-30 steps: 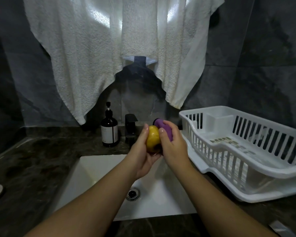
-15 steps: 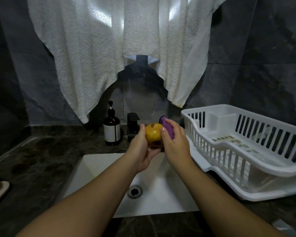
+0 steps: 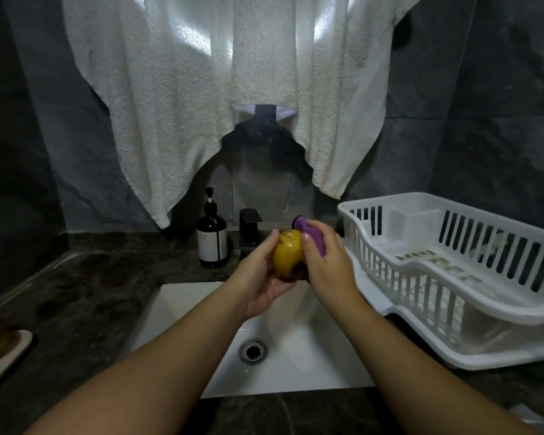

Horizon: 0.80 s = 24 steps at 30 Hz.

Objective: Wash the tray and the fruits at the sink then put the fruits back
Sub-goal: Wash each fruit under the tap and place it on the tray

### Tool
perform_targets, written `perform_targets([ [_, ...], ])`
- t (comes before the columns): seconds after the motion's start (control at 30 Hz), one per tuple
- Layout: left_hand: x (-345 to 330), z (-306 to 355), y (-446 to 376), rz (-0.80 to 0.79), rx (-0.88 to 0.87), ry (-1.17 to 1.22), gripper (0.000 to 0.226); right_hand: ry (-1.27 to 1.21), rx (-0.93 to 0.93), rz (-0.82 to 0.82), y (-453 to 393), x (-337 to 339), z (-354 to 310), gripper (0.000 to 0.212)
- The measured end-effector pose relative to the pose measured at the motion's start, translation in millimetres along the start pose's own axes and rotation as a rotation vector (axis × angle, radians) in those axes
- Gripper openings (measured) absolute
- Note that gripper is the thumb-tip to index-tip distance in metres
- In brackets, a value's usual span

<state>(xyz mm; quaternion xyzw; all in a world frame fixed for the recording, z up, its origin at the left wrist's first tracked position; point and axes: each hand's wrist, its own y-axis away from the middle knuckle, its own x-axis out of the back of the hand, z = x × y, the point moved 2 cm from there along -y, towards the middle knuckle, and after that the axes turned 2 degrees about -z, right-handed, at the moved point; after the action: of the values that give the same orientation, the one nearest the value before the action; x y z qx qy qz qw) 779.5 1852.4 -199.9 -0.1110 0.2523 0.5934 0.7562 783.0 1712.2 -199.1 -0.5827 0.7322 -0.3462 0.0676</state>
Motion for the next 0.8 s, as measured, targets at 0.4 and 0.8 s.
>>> perform_targets([
  [0.4,2.6,-13.4,0.6,-0.063,0.143,0.106,0.077,0.054,0.024,-0.057,7.1,-7.1,-3.6,0.027],
  [0.8,-3.8,-4.1,0.9,0.062,-0.016,0.397,0.07,0.203,0.148,-0.088,28.4,-14.1,-7.6,0.066],
])
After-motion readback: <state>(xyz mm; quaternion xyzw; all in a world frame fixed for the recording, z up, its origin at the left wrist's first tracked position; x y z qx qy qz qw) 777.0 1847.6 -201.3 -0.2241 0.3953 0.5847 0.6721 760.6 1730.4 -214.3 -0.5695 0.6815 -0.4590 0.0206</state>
